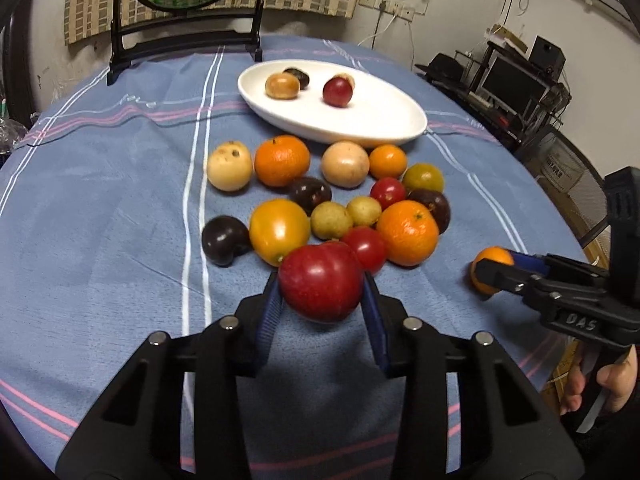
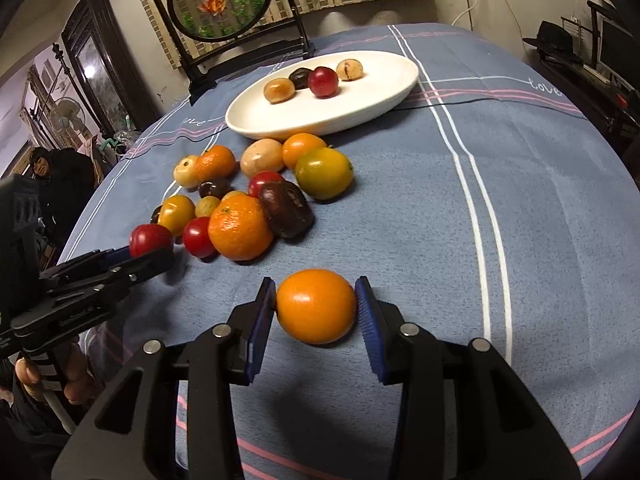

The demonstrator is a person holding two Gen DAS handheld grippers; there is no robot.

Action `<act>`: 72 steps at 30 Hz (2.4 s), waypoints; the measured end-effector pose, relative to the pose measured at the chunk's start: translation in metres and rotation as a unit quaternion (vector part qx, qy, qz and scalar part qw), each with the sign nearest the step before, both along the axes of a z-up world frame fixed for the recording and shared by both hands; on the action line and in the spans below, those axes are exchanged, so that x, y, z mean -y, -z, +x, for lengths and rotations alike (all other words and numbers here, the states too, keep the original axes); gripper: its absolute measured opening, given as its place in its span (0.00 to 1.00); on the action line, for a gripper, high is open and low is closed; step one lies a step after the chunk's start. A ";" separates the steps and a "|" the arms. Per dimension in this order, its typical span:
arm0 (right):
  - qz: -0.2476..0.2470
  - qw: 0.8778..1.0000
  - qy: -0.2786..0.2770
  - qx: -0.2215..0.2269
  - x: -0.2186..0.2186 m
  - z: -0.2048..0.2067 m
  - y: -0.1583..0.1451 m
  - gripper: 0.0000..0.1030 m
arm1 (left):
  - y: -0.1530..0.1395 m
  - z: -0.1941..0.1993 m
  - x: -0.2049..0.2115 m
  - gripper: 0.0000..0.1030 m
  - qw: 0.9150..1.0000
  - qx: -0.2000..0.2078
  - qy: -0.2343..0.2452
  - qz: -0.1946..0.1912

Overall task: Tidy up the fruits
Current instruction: 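Grasp the orange with the right gripper, then grasp the red apple with the left gripper while the right gripper holds the orange, then carry both fruits onto the white plate and open both grippers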

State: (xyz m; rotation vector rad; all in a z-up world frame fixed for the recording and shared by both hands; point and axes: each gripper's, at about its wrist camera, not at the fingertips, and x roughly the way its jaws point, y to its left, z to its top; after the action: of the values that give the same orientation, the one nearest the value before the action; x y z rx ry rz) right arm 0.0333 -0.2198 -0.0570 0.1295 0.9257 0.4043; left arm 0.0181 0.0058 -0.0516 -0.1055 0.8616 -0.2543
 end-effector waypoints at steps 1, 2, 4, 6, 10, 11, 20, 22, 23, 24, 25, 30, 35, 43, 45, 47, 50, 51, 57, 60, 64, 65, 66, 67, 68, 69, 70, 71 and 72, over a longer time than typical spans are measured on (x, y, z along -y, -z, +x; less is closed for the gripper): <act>0.000 1.000 -0.001 0.001 -0.002 0.000 -0.001 0.41 | -0.002 -0.001 -0.001 0.39 1.000 0.003 0.000 -0.002; 0.001 1.000 -0.001 0.003 -0.003 0.000 -0.002 0.41 | -0.005 -0.002 -0.002 0.39 1.000 0.006 0.001 -0.005; -0.004 1.000 -0.003 0.005 -0.006 0.000 -0.003 0.40 | -0.007 -0.004 -0.004 0.39 1.000 0.009 0.001 -0.008; -0.007 1.000 -0.003 0.006 -0.008 0.000 -0.004 0.40 | -0.008 -0.005 -0.007 0.39 1.000 0.010 0.001 -0.012; -0.009 1.000 0.002 0.019 -0.010 0.000 -0.011 0.40 | -0.011 -0.004 -0.012 0.39 1.000 0.012 0.001 -0.017; -0.010 1.000 0.003 0.021 -0.010 -0.001 -0.013 0.40 | -0.012 -0.004 -0.013 0.39 1.000 0.013 0.001 -0.018; -0.030 0.999 -0.014 -0.021 -0.017 0.006 0.006 0.41 | -0.015 0.004 -0.019 0.39 1.000 0.014 0.001 -0.023; -0.035 0.999 -0.015 -0.027 -0.017 0.003 0.009 0.41 | -0.015 0.005 -0.020 0.39 1.000 0.013 0.001 -0.025; -0.036 0.999 -0.014 -0.022 -0.017 0.000 0.010 0.40 | -0.016 0.005 -0.020 0.39 1.000 0.014 0.002 -0.026; -0.037 0.999 -0.012 -0.018 -0.017 -0.002 0.010 0.40 | -0.017 0.006 -0.021 0.39 1.000 0.015 0.002 -0.026; -0.039 0.999 -0.010 -0.016 -0.017 -0.004 0.009 0.40 | -0.017 0.006 -0.021 0.39 1.000 0.016 0.002 -0.027; -0.029 1.000 -0.008 -0.002 -0.014 -0.007 -0.003 0.40 | -0.022 0.007 -0.022 0.39 0.999 0.020 0.004 -0.026; -0.035 0.999 -0.003 0.017 -0.011 -0.001 -0.017 0.40 | -0.024 0.010 -0.026 0.39 0.999 0.020 -0.001 -0.028; -0.048 0.996 -0.037 0.060 -0.016 0.056 -0.054 0.40 | -0.050 0.068 -0.024 0.39 1.000 0.015 0.025 -0.012; -0.048 0.996 -0.043 0.062 -0.020 0.092 -0.064 0.40 | -0.061 0.109 -0.022 0.39 1.000 0.012 0.027 -0.001; -0.037 0.997 -0.038 0.048 -0.021 0.137 -0.065 0.40 | -0.068 0.144 -0.017 0.39 1.000 0.009 0.027 0.006; -0.061 0.997 -0.012 0.038 -0.024 0.203 -0.056 0.40 | -0.072 0.209 -0.003 0.39 0.999 -0.007 0.031 0.010; -0.071 0.997 -0.007 0.036 -0.026 0.216 -0.052 0.40 | -0.071 0.233 0.005 0.39 0.999 -0.015 0.032 0.015; -0.090 0.996 -0.012 0.004 -0.033 0.274 -0.023 0.40 | -0.043 0.321 0.047 0.39 0.997 -0.051 0.042 0.037; -0.092 0.996 -0.016 0.007 -0.034 0.286 -0.020 0.40 | -0.033 0.343 0.057 0.39 0.996 -0.064 0.047 0.035; -0.087 0.996 -0.020 -0.002 -0.032 0.298 -0.015 0.41 | -0.023 0.362 0.066 0.40 0.995 -0.082 0.054 0.032; -0.088 0.996 -0.023 -0.004 -0.032 0.299 -0.015 0.51 | -0.022 0.364 0.068 0.46 0.995 -0.083 0.054 0.032; -0.092 0.996 -0.021 -0.002 -0.033 0.299 -0.016 0.62 | -0.024 0.366 0.068 0.53 0.995 -0.080 0.051 0.031; -0.096 0.995 -0.016 0.007 -0.032 0.297 -0.018 0.62 | -0.028 0.365 0.067 0.65 0.996 -0.074 0.045 0.030; -0.100 0.995 -0.013 0.016 -0.032 0.294 -0.022 0.62 | -0.034 0.363 0.064 0.67 0.997 -0.065 0.040 0.026; -0.101 0.995 -0.014 0.018 -0.031 0.292 -0.025 0.62 | -0.039 0.360 0.061 0.67 0.997 -0.062 0.040 0.022; -0.099 0.995 -0.015 0.018 -0.031 0.288 -0.028 0.62 | -0.045 0.355 0.058 0.67 0.997 -0.057 0.041 0.020; -0.096 0.995 -0.017 0.019 -0.029 0.282 -0.033 0.62 | -0.052 0.348 0.055 0.67 0.998 -0.050 0.040 0.020; -0.093 0.995 -0.020 0.021 -0.027 0.271 -0.040 0.62 | -0.062 0.335 0.048 0.67 0.998 -0.038 0.039 0.020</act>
State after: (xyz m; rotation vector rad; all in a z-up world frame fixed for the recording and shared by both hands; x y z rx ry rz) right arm 0.3043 -0.1928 -0.0175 -0.0680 0.9211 0.3553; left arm 0.3529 -0.0423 0.0101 -0.0450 0.9476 -0.3067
